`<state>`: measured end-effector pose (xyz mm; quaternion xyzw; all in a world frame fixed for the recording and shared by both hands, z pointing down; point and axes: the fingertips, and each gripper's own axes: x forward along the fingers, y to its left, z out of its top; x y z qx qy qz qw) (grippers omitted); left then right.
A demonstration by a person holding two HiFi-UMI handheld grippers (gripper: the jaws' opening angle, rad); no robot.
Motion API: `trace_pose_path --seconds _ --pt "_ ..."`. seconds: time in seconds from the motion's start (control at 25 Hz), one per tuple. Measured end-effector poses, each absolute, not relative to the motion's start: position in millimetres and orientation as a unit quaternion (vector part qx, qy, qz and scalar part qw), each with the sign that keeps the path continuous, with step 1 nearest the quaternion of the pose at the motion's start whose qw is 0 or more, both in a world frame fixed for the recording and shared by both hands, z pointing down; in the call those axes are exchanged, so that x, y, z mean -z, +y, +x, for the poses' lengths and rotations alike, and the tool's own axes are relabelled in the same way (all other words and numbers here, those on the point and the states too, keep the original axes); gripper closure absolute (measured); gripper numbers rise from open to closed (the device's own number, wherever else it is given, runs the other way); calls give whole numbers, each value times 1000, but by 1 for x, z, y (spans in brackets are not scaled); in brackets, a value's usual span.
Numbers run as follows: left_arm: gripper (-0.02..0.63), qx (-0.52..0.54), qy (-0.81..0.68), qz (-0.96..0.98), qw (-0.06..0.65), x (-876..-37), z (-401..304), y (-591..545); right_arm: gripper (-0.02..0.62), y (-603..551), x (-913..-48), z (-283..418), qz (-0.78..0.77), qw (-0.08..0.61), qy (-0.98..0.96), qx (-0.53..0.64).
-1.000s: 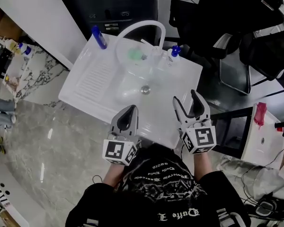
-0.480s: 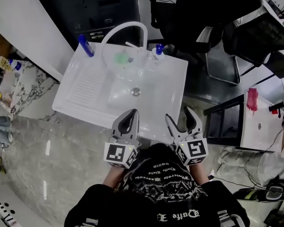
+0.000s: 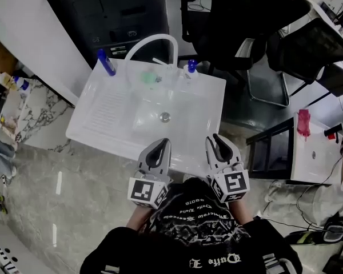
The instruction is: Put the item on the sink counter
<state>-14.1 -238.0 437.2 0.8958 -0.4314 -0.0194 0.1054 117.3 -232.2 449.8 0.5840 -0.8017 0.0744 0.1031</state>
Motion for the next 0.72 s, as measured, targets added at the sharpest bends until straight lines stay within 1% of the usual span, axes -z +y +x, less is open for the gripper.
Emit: trace_pose_path --seconds 0.08,0.16,0.28,0.4,0.72 --pt "598 24 -434 894 111 -437 -15 -239 567 -235 -447 121 594 105 -795 -70" --pt "600 21 -436 894 105 -434 -13 -239 595 -236 -445 124 601 103 -790 -68" --pt "598 12 -436 895 92 -433 -10 -234 597 -234 -445 127 603 95 -789 -71" --pt "598 13 -435 895 100 -436 -9 -232 597 -235 -446 129 602 83 -790 -82" --pt "598 17 -434 894 107 -438 -2 -230 597 -235 -443 141 609 81 -785 -77"
